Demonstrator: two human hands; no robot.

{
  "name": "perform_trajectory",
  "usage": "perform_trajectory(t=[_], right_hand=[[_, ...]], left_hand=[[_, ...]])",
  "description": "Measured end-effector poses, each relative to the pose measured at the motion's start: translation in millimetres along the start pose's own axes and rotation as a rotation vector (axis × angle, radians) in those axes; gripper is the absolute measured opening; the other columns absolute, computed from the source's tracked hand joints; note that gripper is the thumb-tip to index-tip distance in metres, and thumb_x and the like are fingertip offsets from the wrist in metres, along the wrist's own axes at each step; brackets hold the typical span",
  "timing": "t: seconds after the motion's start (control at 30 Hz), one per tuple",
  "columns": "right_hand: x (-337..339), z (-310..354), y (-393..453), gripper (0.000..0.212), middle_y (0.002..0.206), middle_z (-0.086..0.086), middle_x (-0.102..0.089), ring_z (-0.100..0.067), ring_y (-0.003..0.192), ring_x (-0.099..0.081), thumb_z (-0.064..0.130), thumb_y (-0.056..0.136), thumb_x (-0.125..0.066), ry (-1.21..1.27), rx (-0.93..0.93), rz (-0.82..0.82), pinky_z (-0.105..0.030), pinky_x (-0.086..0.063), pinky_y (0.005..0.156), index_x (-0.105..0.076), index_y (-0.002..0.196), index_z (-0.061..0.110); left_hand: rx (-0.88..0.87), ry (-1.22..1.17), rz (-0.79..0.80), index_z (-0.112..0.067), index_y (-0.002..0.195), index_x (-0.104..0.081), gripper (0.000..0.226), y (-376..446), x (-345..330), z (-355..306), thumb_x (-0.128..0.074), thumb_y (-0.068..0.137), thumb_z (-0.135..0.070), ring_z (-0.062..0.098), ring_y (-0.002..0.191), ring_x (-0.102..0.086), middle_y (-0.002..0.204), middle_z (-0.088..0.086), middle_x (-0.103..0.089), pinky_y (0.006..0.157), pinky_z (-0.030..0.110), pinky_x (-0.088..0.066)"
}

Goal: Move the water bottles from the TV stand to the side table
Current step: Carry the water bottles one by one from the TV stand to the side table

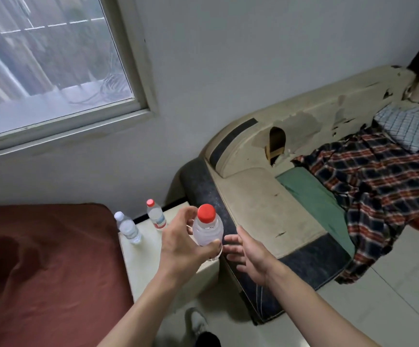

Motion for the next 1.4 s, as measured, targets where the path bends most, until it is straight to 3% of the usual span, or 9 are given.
perform_trajectory(t=[0.17, 0.23, 0.37, 0.7, 0.87, 1.03, 1.13, 1.23, 1.4], right_hand=[[-23, 45, 39, 0.06, 0.118, -0.002, -0.062, -0.032, 0.131, -0.044, 0.059, 0.1, -0.026, -0.07, 0.016, -0.033, -0.048, -0.024, 0.115, -0.055, 0.133, 0.019], [-32, 63, 55, 0.06, 0.127, -0.006, -0.06, -0.034, 0.135, -0.041, 0.059, 0.099, -0.026, -0.095, 0.026, -0.042, -0.049, -0.022, 0.116, -0.054, 0.134, 0.019], [-43, 83, 77, 0.061, 0.133, -0.009, -0.058, -0.033, 0.133, -0.042, 0.06, 0.099, -0.026, -0.128, 0.022, -0.038, -0.05, -0.023, 0.116, -0.055, 0.133, 0.02], [-72, 112, 134, 0.057, 0.123, -0.003, -0.065, -0.026, 0.122, -0.052, 0.059, 0.099, -0.028, -0.239, -0.035, 0.004, -0.046, -0.027, 0.111, -0.06, 0.126, 0.021], [-67, 126, 166, 0.049, 0.124, 0.0, -0.061, -0.02, 0.118, -0.053, 0.055, 0.1, -0.031, -0.328, 0.005, 0.0, -0.038, -0.033, 0.101, -0.061, 0.123, 0.024], [-48, 160, 203, 0.036, 0.12, 0.012, -0.062, -0.006, 0.114, -0.055, 0.054, 0.098, -0.04, -0.546, 0.17, -0.015, -0.029, -0.04, 0.099, -0.059, 0.119, 0.033], [-38, 174, 226, 0.034, 0.123, 0.012, -0.06, -0.007, 0.117, -0.054, 0.049, 0.097, -0.046, -0.702, 0.234, -0.004, -0.028, -0.042, 0.099, -0.057, 0.123, 0.031], [-29, 184, 248, 0.04, 0.136, 0.011, -0.052, -0.009, 0.124, -0.048, 0.049, 0.095, -0.048, -0.93, 0.31, -0.001, -0.037, -0.041, 0.106, -0.052, 0.132, 0.034], [-24, 193, 283, 0.046, 0.147, 0.013, -0.041, -0.012, 0.137, -0.036, 0.05, 0.095, -0.046, -1.271, 0.425, 0.025, -0.039, -0.029, 0.11, -0.043, 0.139, 0.035]], left_hand=[[-0.013, -0.006, -0.022, -0.032, 0.107, -0.053, 0.061, 51, 13, 31, -0.091, 0.059, -0.026, -0.003, 0.094, -0.058, 0.094, -0.023, -0.061, 0.074, 0.01, -0.044], [-0.016, -0.02, -0.033, -0.032, 0.108, -0.053, 0.062, 70, 18, 45, -0.091, 0.059, -0.028, -0.003, 0.096, -0.057, 0.095, -0.025, -0.059, 0.074, 0.011, -0.045], [0.023, -0.036, -0.057, -0.032, 0.111, -0.052, 0.064, 92, 25, 74, -0.091, 0.06, -0.033, -0.002, 0.098, -0.057, 0.098, -0.025, -0.058, 0.076, 0.015, -0.048], [0.135, -0.047, -0.138, -0.028, 0.106, -0.055, 0.058, 133, 30, 130, -0.087, 0.058, -0.031, 0.008, 0.085, -0.062, 0.093, -0.016, -0.063, 0.073, 0.036, -0.052], [0.188, -0.015, -0.138, -0.031, 0.104, -0.053, 0.058, 156, 16, 154, -0.088, 0.058, -0.029, 0.01, 0.082, -0.061, 0.092, -0.015, -0.064, 0.07, 0.032, -0.052], [0.277, 0.021, -0.11, -0.031, 0.121, -0.054, 0.074, 180, -10, 189, -0.089, 0.056, -0.028, 0.005, 0.091, -0.061, 0.101, -0.019, -0.065, 0.073, 0.025, -0.051], [0.288, 0.075, -0.088, -0.031, 0.113, -0.061, 0.06, 195, -26, 206, -0.087, 0.06, -0.03, 0.003, 0.092, -0.059, 0.1, -0.02, -0.064, 0.075, 0.029, -0.053], [0.323, 0.091, -0.092, -0.033, 0.106, -0.06, 0.052, 206, -39, 225, -0.088, 0.062, -0.03, 0.004, 0.089, -0.059, 0.096, -0.019, -0.062, 0.072, 0.029, -0.053], [0.344, 0.084, -0.115, -0.028, 0.103, -0.058, 0.048, 220, -60, 256, -0.086, 0.064, -0.026, 0.008, 0.088, -0.059, 0.094, -0.015, -0.06, 0.071, 0.026, -0.05]])
Point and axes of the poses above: each hand's wrist, its own y-axis towards the middle knuckle, its own x-axis out of the back of the hand, z = x × y, the point moved 8 cm from there along y, towards the middle knuckle
